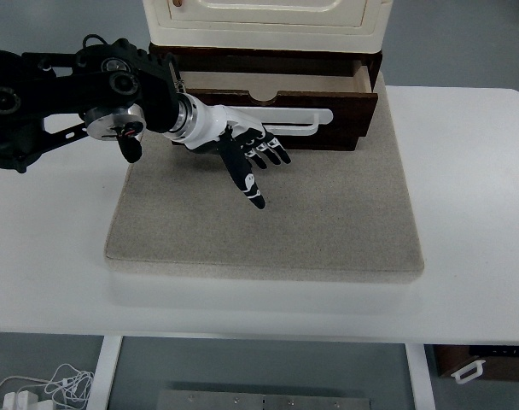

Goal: Close drawer under combined cabinet
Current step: 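Push the drawer front with the left hand toward the cabinet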

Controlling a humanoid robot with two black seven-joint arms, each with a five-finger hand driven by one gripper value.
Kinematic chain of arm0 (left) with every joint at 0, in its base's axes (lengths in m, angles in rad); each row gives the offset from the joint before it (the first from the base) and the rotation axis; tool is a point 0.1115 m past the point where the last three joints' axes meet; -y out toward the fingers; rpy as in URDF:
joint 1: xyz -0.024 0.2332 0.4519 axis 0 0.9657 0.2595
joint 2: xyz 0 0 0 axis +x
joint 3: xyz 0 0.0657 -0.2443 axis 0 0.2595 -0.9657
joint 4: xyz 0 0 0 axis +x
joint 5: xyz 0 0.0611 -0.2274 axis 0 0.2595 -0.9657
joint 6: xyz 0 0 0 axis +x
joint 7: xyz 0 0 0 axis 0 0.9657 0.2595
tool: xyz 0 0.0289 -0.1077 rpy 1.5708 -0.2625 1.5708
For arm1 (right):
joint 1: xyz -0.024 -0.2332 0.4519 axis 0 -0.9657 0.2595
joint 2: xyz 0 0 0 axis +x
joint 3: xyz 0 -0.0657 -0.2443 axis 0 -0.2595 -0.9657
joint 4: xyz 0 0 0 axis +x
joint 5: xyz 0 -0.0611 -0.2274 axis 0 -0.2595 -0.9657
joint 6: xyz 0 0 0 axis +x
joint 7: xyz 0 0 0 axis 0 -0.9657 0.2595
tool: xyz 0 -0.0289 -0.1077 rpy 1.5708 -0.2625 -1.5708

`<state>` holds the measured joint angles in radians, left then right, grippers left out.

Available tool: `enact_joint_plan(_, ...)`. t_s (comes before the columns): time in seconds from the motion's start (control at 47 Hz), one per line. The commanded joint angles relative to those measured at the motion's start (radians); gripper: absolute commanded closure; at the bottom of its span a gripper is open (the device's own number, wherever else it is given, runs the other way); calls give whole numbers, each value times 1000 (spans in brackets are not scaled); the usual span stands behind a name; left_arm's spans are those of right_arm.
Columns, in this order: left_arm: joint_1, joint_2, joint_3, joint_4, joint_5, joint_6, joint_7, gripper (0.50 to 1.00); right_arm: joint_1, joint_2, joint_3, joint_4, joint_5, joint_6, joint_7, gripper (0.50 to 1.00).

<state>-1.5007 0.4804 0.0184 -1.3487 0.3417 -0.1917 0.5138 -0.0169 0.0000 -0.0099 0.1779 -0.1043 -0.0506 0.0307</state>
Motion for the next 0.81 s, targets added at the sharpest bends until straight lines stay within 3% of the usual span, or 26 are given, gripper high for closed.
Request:
enact_joint_plan(0.0,2,0,-3,16,22,0,-1,500,0,0,-1,0,0,0,0,548)
enact_joint_plan(0.447,20,-2,-17,80,25,20,-9,500,0,0,1,0,0,0,0,548)
enact_joint_plan(0.787,45,-2,-48,125,26,75,-14,500,0,0,1,0,0,0,0,548)
